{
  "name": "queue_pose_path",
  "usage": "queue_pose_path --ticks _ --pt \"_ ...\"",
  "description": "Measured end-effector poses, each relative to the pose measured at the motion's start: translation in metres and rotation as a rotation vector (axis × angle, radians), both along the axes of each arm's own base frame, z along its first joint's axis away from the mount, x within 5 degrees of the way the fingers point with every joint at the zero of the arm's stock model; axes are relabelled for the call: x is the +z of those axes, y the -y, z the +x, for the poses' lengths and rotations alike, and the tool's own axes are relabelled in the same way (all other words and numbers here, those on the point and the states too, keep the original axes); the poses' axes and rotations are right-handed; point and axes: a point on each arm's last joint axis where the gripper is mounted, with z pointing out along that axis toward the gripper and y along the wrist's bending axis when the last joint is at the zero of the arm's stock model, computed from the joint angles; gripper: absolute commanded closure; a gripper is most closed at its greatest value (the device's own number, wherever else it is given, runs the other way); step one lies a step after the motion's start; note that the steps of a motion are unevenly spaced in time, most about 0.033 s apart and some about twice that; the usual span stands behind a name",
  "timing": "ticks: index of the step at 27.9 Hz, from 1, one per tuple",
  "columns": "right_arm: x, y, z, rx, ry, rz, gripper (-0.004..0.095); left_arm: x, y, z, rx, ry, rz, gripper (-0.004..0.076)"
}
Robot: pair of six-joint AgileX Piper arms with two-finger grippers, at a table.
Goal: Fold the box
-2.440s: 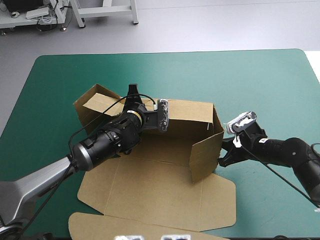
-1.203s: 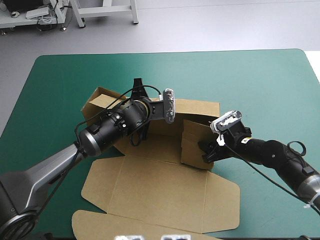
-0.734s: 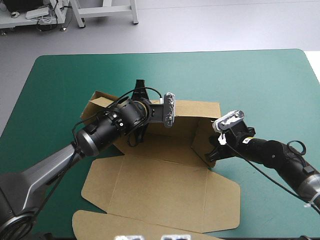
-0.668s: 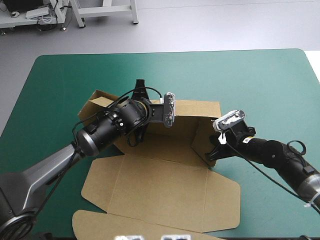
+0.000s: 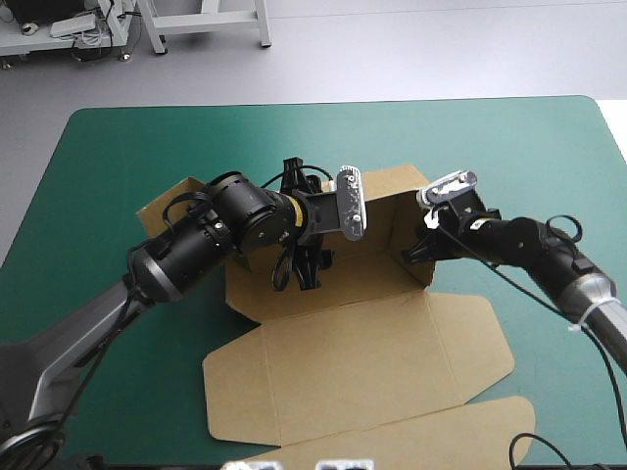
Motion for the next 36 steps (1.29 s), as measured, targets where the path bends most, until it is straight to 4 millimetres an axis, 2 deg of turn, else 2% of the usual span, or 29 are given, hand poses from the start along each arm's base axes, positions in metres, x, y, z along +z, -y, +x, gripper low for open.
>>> queue_pose_path --ticks 1,4,10,16,20,24,29,32,36 --pt "0.008 0.005 0.01 -0.008 0.004 -0.003 0.0926 0.01 -0.004 -0.004 -0.001 0.014 -0.026 0.0327" --pt "0.029 0.017 0.025 -0.035 0.012 0.001 0.0926 0.03 -0.014 -0.014 -0.002 0.05 -0.075 0.0732" --pt "0.042 0.035 0.027 -0.052 -0.031 -0.012 0.0926 0.041 -0.026 -0.014 0.035 0.13 -0.039 0.0731" --pt "0.044 0.045 0.018 -0.009 -0.164 -0.038 0.0926 0.048 -0.043 0.002 0.234 0.269 0.007 0.0716" --pt "0.056 0.05 0.015 0.012 -0.203 -0.038 0.0926 0.048 -0.06 0.015 0.319 0.205 -0.064 0.0708" --pt "0.073 0.05 0.012 0.032 -0.218 -0.042 0.0926 0.042 -0.096 0.035 0.39 0.016 -0.176 0.0708" --pt "0.09 0.052 0.008 0.04 -0.243 -0.072 0.0926 0.044 -0.166 0.061 0.58 -0.124 -0.371 0.071" --pt "0.094 0.055 0.007 0.018 -0.264 -0.1 0.0926 0.049 -0.209 0.06 0.703 -0.16 -0.448 0.071" --pt "0.087 0.057 0.013 -0.01 -0.3 -0.105 0.0926 0.056 -0.247 0.048 0.811 -0.186 -0.51 0.071"
